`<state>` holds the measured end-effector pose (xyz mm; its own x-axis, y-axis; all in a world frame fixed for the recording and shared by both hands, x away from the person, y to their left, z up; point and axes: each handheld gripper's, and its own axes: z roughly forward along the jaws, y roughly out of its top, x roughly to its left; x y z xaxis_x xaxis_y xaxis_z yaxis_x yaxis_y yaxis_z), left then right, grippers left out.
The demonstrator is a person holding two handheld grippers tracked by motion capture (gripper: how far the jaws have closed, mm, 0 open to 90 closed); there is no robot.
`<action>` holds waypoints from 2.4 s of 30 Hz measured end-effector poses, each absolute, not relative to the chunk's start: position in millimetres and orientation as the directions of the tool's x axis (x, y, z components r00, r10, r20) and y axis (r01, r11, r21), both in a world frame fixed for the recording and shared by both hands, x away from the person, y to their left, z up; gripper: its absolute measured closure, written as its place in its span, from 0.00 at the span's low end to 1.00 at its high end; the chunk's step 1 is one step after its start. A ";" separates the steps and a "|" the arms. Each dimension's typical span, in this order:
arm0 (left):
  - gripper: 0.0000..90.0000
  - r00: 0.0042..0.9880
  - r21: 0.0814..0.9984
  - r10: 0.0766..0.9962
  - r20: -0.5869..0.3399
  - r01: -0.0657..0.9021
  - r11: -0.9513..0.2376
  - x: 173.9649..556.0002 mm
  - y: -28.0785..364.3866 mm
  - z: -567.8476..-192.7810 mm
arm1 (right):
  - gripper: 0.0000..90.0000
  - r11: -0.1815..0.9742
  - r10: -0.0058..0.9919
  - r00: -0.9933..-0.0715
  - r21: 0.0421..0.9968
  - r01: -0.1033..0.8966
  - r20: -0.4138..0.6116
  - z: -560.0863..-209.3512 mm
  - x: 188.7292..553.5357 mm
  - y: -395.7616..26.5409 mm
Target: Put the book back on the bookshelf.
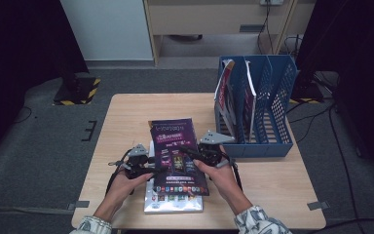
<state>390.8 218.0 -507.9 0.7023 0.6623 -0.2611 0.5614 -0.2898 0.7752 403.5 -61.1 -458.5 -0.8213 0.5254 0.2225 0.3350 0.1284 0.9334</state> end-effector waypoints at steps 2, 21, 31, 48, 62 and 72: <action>0.54 0.699 0.779 0.666 -0.260 0.559 -0.283 391.0 221.8 -505.8 | 0.91 0.126 0.526 -0.821 0.933 0.336 0.225 -458.5 404.0 -62.1; 0.80 0.695 0.779 0.674 -0.250 0.558 -0.287 389.8 225.9 -501.2 | 0.88 0.136 0.539 -0.810 0.925 0.356 0.232 -460.8 407.0 -64.0; 0.83 0.707 0.786 0.667 -0.236 0.542 -0.296 389.2 226.7 -498.8 | 0.88 0.139 0.540 -0.810 0.925 0.353 0.228 -460.1 407.8 -66.2; 0.85 0.701 0.825 0.685 -0.197 0.496 -0.270 387.7 230.6 -486.3 | 0.86 0.147 0.540 -0.820 0.938 0.313 0.189 -450.4 406.3 -65.8; 0.87 0.690 0.849 0.701 -0.182 0.469 -0.241 386.5 235.0 -477.4 | 0.87 0.182 0.542 -0.831 0.948 0.260 0.124 -440.8 404.4 -62.1; 0.87 0.682 0.869 0.714 -0.161 0.441 -0.225 385.7 238.5 -469.2 | 0.84 0.186 0.537 -0.837 0.953 0.241 0.107 -435.2 404.1 -59.6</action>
<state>385.7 238.5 -469.2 0.6817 0.7136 -0.1613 0.4413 -0.2252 0.8687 404.1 -59.6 -435.2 -0.8367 0.5373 0.1066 0.2406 0.1857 0.9527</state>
